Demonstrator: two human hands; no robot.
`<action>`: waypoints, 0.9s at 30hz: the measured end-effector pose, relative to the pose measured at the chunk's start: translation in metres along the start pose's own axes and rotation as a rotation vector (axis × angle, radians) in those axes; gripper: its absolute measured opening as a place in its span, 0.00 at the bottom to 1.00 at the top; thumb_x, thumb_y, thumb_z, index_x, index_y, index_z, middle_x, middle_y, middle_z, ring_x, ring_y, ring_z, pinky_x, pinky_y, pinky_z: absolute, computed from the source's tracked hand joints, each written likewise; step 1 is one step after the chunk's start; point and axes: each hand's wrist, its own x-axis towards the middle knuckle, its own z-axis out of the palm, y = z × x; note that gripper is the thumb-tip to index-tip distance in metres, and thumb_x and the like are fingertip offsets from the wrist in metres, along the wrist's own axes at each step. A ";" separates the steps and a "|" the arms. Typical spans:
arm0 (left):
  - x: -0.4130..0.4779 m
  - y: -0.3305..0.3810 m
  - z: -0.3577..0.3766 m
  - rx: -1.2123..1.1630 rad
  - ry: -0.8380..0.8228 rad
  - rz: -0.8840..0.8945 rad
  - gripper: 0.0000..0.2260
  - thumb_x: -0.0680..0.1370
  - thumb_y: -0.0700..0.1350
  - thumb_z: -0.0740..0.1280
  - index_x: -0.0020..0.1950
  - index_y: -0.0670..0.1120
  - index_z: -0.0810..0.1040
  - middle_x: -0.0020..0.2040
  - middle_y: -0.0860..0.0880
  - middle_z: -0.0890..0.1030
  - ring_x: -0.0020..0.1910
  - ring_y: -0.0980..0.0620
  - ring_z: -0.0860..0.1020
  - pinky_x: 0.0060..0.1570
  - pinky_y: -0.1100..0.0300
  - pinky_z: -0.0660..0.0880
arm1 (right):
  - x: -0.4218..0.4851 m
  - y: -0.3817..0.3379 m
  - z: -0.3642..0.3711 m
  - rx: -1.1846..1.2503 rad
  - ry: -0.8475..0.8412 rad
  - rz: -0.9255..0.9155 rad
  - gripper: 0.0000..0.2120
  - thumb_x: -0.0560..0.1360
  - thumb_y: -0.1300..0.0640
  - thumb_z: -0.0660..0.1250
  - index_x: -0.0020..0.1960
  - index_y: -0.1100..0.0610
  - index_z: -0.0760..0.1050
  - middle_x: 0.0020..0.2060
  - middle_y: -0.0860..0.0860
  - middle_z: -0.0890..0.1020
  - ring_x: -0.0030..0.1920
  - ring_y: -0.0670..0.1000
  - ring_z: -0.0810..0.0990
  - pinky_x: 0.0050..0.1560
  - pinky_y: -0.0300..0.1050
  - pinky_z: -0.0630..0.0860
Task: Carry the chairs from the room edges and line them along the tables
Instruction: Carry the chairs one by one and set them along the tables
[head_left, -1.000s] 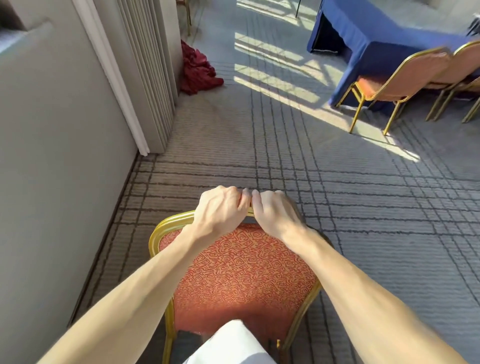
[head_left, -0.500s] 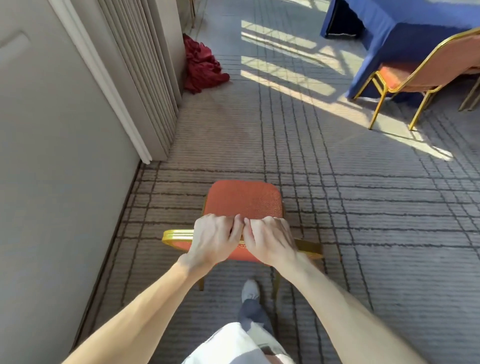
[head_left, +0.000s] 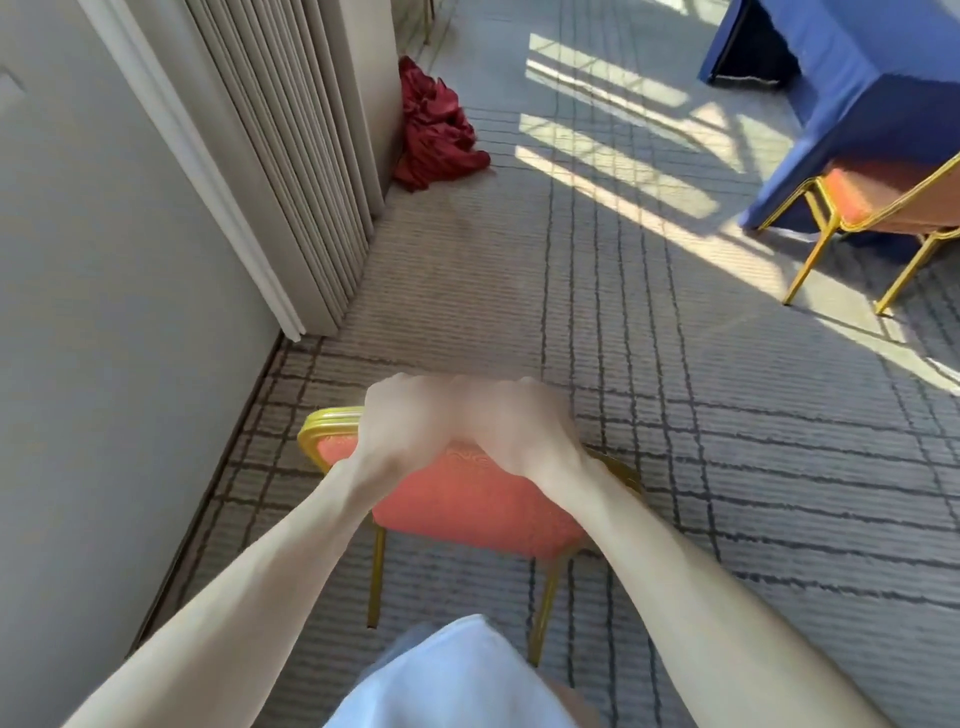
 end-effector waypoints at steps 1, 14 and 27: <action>0.015 0.001 0.000 -0.004 -0.003 -0.012 0.25 0.82 0.54 0.57 0.26 0.47 0.60 0.21 0.51 0.69 0.23 0.52 0.67 0.29 0.56 0.61 | 0.015 0.005 -0.002 0.014 -0.011 0.003 0.25 0.81 0.47 0.52 0.28 0.57 0.66 0.25 0.54 0.77 0.27 0.56 0.75 0.29 0.45 0.69; 0.232 0.005 0.028 0.101 -0.197 0.048 0.19 0.84 0.55 0.50 0.42 0.48 0.74 0.39 0.47 0.80 0.46 0.41 0.78 0.39 0.52 0.67 | 0.205 0.102 -0.034 0.071 -0.079 0.114 0.26 0.81 0.47 0.54 0.27 0.57 0.65 0.26 0.54 0.76 0.37 0.60 0.80 0.37 0.46 0.67; 0.468 -0.006 0.079 0.113 -0.217 0.208 0.19 0.85 0.53 0.50 0.46 0.48 0.76 0.42 0.47 0.81 0.45 0.40 0.80 0.42 0.46 0.77 | 0.404 0.200 -0.049 -0.185 0.028 0.159 0.22 0.82 0.53 0.55 0.35 0.61 0.76 0.34 0.59 0.82 0.35 0.60 0.80 0.33 0.46 0.64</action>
